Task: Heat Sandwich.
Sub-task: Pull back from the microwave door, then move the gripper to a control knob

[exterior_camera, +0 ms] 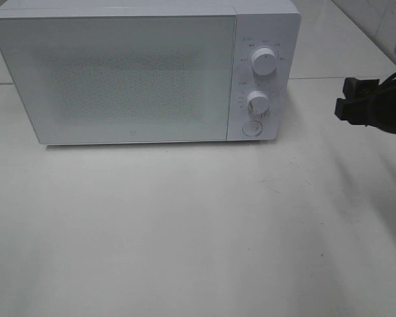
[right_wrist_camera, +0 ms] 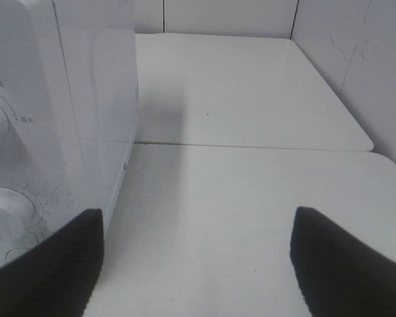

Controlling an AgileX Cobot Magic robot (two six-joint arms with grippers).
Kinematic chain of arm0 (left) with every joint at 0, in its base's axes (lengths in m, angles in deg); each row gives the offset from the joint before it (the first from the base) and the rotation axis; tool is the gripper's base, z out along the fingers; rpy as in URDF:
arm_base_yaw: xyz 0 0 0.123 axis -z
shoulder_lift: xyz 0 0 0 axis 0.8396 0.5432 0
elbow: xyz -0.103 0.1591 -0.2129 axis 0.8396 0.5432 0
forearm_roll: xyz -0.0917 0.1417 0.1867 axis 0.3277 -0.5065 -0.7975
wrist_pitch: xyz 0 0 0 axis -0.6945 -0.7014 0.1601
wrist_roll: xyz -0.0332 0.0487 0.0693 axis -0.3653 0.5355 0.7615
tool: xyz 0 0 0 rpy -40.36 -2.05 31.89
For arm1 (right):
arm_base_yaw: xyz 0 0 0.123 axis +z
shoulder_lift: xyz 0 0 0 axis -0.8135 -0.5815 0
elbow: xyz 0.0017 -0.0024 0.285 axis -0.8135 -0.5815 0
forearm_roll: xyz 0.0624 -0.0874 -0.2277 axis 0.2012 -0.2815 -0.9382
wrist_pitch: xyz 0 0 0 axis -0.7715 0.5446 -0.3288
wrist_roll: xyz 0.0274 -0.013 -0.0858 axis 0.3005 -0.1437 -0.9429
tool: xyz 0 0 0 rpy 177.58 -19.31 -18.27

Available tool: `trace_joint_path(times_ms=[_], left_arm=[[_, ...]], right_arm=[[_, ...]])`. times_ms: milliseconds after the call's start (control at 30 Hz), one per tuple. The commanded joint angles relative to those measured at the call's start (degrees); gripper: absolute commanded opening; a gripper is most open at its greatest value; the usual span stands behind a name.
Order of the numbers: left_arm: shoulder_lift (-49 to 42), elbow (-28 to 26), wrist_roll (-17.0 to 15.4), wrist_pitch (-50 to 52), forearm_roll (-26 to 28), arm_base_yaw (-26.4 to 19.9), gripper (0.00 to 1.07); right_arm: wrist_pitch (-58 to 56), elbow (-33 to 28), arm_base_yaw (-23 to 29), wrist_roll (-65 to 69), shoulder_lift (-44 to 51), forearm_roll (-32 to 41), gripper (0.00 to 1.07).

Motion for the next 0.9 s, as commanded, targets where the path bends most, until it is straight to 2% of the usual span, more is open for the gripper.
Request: trace_joint_path(times_ms=[33, 100, 333, 400, 533, 900], left_arm=[[-1.0, 0.1, 0.1, 0.5, 0.1, -0.2, 0.97], [-1.0, 0.1, 0.1, 0.5, 0.1, -0.2, 0.97], [-1.0, 0.1, 0.1, 0.5, 0.1, -0.2, 0.97], [-1.0, 0.1, 0.1, 0.5, 0.1, -0.2, 0.97], [-1.0, 0.1, 0.1, 0.5, 0.1, -0.2, 0.97], [-1.0, 0.1, 0.1, 0.5, 0.1, -0.2, 0.97]], right_arm=[[8.0, 0.1, 5.1, -3.2, -3.4, 6.0, 0.76], [12.9, 0.1, 9.2, -3.0, -6.6, 7.7, 0.76], [19.9, 0.2, 14.6, -1.8, -11.8, 8.2, 0.76], [21.3, 1.5, 17.1, -1.8, -13.9, 10.2, 0.76], [21.3, 4.2, 19.4, -1.8, -16.8, 13.7, 0.76], [21.3, 9.9, 23.0, -1.8, -23.0, 16.5, 0.76]])
